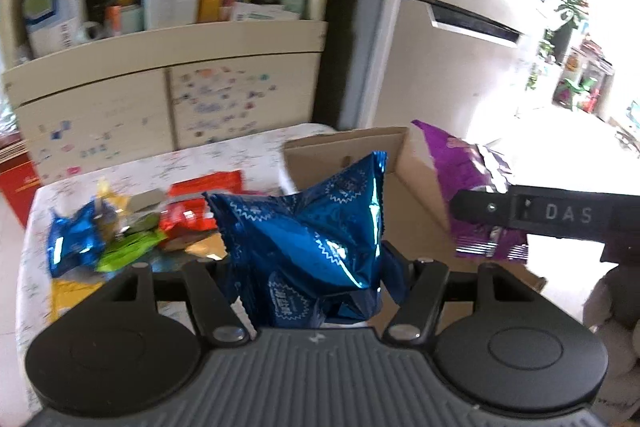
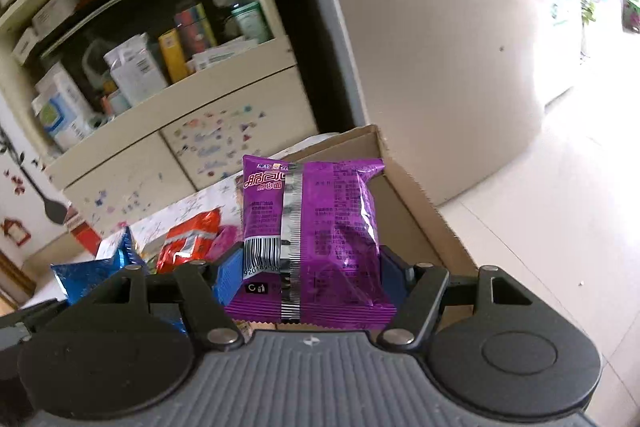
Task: Organize snacks
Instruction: 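Drop the blue foil bag into the box with the left gripper while the right gripper drops the purple bag, then grasp the yellow bag with the left gripper while the right gripper returns to the pile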
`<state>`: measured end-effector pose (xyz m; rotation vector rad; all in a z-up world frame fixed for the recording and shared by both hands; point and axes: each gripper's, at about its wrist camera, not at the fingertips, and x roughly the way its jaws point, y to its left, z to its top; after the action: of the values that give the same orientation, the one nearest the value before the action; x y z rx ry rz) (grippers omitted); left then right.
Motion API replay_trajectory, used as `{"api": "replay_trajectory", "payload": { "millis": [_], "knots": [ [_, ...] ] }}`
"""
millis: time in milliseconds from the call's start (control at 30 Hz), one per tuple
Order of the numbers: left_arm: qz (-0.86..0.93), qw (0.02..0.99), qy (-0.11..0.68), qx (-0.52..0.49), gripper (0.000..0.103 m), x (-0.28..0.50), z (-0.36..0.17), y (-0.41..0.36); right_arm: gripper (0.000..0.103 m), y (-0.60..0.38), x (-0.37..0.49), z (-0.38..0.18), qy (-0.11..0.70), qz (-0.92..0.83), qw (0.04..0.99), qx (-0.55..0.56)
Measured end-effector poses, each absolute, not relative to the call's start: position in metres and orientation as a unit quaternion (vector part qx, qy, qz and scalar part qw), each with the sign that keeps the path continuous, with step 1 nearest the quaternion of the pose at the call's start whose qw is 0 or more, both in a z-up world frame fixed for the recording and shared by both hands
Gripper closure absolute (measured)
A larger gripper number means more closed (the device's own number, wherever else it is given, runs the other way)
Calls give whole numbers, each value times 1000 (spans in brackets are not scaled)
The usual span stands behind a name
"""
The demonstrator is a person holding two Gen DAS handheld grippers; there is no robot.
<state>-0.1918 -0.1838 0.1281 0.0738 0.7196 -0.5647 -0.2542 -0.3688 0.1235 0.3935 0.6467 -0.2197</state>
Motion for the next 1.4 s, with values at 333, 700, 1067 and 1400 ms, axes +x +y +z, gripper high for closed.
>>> {"api": "replay_trajectory", "payload": {
  "millis": [333, 700, 1067, 1400],
  "knots": [
    [-320, 870, 373, 29, 37, -188, 106, -230, 28, -390, -261, 119, 315, -142, 909, 234],
    [-345, 864, 366, 31, 15, -189, 104, -244, 26, -400, -262, 116, 311, -157, 900, 260],
    [-316, 873, 370, 12, 10, -169, 117, -199, 20, -397, -257, 115, 307, -128, 900, 281],
    [-243, 887, 392, -1, 9, -140, 113, -126, 17, -375, -247, 116, 310, -69, 909, 268]
  ]
}}
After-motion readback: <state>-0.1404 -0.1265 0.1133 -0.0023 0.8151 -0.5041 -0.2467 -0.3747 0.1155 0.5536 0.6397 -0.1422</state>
